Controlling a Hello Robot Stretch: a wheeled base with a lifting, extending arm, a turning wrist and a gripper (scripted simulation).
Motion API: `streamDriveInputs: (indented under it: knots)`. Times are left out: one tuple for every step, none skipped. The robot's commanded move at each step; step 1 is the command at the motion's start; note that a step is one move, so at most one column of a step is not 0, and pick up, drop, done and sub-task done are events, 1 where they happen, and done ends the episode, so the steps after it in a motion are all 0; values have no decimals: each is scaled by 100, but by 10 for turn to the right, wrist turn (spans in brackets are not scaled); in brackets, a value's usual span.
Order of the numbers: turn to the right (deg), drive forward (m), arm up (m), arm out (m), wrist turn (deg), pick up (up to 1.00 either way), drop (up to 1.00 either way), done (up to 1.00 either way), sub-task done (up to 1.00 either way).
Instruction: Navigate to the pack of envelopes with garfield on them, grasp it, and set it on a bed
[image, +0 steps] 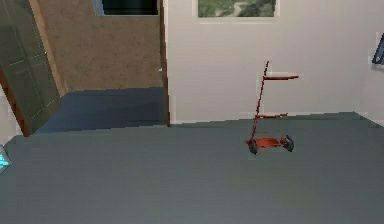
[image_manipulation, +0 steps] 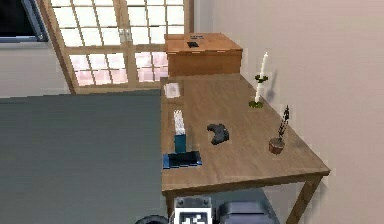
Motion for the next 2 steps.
streamDriveInputs:
  knots:
    - [0,0,0,44,0,0,0,0,0]
    - [0,0,0,0,450,0,0,0,0]
